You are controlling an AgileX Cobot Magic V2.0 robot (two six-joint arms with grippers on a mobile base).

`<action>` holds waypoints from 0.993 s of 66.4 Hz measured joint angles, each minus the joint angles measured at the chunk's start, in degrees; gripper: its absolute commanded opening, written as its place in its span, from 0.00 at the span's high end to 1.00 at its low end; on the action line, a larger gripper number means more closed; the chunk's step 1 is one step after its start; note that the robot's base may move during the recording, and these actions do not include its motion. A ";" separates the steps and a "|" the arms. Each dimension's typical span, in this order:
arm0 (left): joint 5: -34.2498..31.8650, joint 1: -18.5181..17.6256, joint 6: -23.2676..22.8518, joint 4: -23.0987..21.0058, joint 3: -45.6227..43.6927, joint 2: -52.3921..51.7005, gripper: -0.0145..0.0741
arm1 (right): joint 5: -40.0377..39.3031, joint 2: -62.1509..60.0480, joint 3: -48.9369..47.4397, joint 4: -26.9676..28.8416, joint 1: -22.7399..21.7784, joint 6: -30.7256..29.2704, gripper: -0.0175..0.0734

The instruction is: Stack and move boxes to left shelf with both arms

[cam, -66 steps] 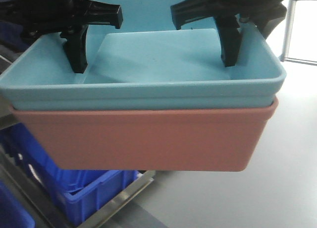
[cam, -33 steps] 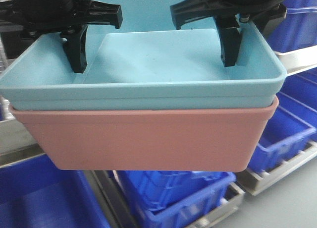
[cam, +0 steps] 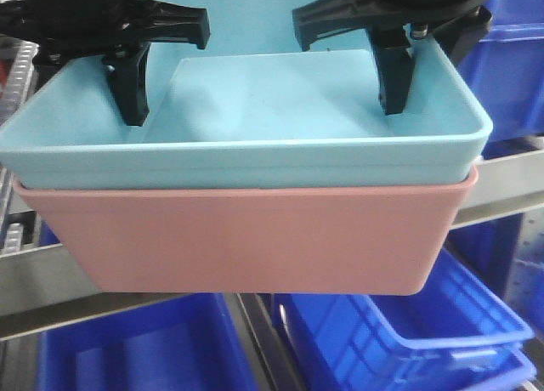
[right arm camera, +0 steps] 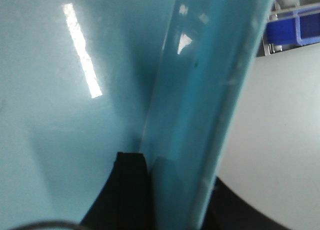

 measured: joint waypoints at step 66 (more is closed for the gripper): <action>0.00 0.00 0.00 0.00 0.00 0.00 0.85 | 0.00 0.00 0.00 0.00 0.00 0.00 0.75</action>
